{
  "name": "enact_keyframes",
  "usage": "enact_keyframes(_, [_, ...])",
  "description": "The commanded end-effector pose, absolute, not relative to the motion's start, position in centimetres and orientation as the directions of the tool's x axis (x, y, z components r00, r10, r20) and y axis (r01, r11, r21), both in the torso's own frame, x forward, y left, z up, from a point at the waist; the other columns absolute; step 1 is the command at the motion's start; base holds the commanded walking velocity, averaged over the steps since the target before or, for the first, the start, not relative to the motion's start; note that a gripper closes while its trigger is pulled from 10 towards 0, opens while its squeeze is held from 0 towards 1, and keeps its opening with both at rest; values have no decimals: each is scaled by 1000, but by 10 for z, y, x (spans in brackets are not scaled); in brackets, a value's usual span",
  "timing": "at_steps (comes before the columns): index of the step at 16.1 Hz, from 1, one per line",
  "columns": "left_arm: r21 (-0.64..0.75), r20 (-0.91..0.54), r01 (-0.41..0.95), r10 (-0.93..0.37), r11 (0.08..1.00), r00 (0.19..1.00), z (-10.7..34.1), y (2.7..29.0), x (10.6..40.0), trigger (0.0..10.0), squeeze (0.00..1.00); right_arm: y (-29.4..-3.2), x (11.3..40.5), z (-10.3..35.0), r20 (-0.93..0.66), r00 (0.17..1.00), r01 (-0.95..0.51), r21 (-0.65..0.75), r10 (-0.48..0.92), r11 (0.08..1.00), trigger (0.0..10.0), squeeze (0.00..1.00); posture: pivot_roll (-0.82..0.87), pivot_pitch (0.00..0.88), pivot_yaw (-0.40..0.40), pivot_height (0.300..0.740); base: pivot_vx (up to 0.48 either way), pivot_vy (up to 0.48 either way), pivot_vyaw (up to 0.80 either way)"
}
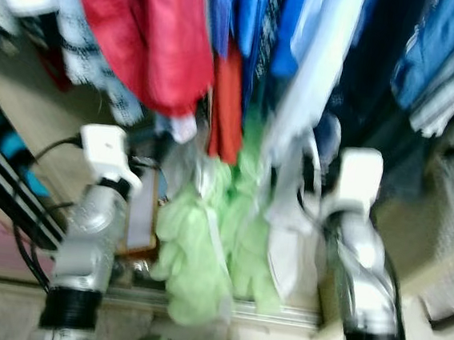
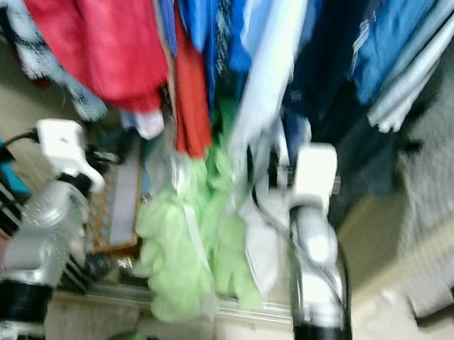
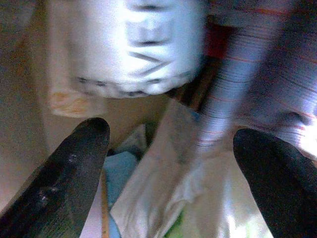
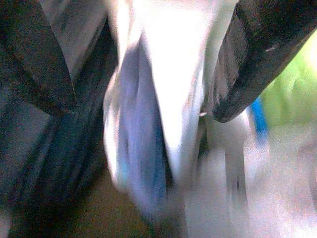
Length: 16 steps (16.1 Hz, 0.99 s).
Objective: Clean up the room
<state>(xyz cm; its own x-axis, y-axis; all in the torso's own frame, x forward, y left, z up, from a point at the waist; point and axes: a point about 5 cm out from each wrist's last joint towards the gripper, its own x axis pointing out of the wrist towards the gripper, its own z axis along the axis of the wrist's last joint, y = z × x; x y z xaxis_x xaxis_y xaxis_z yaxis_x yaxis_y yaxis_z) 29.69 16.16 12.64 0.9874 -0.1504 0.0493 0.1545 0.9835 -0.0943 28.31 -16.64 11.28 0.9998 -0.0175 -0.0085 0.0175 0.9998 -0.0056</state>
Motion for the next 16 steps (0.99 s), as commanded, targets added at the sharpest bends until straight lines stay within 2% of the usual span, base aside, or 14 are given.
enact_keyframes(1, [-95,-17,151,-153,984,988,114,163,294,10000,0,-173,283,120,24,999,34,38,-35,999,10000,0,-19,0,60,740,0,0,0])
enact_keyframes(2, [-105,-31,143,-147,984,989,114,165,296,10000,0,-177,286,119,8,997,73,-15,-73,997,10000,0,-22,0,60,740,0,0,0])
enact_keyframes(3, [-116,-35,122,-127,986,991,114,169,295,10000,0,-178,284,119,26,993,119,-139,-116,983,10000,0,-23,0,59,740,0,0,0])
enact_keyframes(5, [-93,-30,108,-111,990,993,111,173,288,10000,0,-176,278,117,22,995,100,-48,-99,994,10000,0,-19,0,52,740,0,0,0])
enact_keyframes(6, [-89,-58,82,-88,993,994,107,178,278,10000,0,-179,273,121,54,997,72,-172,-64,982,10000,0,-19,0,52,740,0,0,0])
enact_keyframes(7, [-89,-64,56,-62,994,996,106,183,272,10000,0,-179,269,121,43,996,86,-122,-82,989,10000,0,-15,0,47,740,0,0,0])
enact_keyframes(8, [-81,-75,39,-45,996,996,104,188,265,10000,0,-176,265,121,41,997,71,-146,-66,987,10000,0,-6,0,44,740,0,0,0])
enact_keyframes(10, [-90,-89,30,-38,995,995,102,187,264,10000,0,-169,265,120,49,998,46,-196,-37,979,10000,0,-6,0,44,740,0,0,800])
enact_keyframes(16, [-104,-75,63,-71,993,995,107,175,273,10000,0,-163,265,129,77,997,35,-194,-20,980,10000,0,-16,0,38,740,0,0,800])
